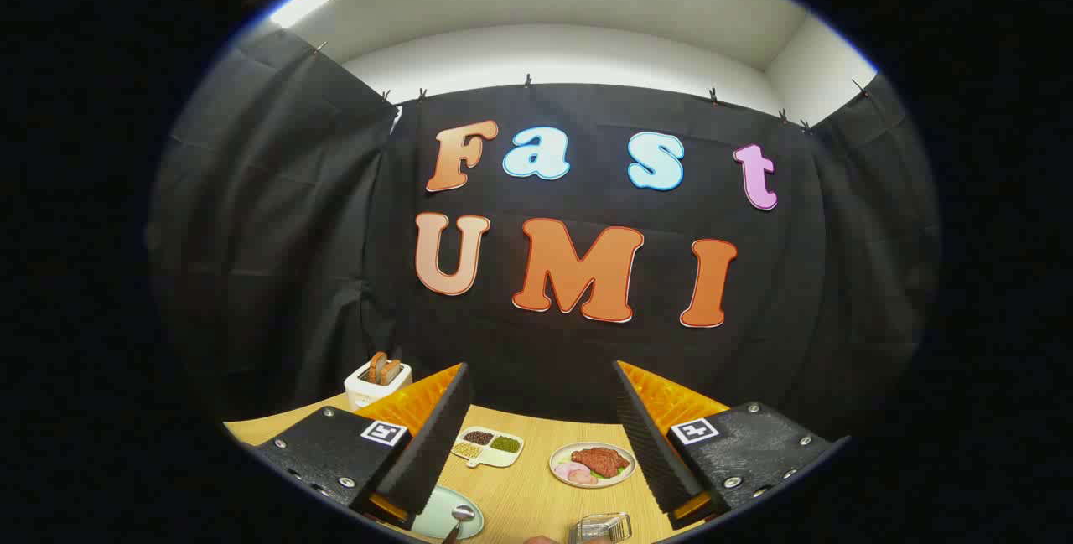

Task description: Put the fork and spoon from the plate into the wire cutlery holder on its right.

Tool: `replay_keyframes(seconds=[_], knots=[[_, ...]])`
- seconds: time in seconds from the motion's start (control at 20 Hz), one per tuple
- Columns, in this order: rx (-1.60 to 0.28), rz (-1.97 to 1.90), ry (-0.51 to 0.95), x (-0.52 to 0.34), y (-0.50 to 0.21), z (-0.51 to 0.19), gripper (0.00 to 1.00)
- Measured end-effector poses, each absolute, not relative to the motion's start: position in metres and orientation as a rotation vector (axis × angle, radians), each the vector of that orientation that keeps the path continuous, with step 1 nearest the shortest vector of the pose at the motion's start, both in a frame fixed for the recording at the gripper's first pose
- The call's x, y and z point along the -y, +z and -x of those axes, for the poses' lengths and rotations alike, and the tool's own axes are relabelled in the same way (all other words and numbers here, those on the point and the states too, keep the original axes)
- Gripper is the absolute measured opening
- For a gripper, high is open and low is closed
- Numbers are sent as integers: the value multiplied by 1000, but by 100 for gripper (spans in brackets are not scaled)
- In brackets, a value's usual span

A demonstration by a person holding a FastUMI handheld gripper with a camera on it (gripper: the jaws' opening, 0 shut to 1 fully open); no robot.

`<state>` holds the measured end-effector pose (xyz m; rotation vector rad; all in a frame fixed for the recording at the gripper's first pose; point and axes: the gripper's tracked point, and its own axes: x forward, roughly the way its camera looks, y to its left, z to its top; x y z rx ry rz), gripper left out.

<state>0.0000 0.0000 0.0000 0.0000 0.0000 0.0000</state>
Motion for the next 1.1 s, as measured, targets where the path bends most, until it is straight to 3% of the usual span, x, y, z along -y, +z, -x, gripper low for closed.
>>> replay_keyframes(seconds=[1.1], knots=[[-36, -13, 19, -6, -4, 4, 98]])
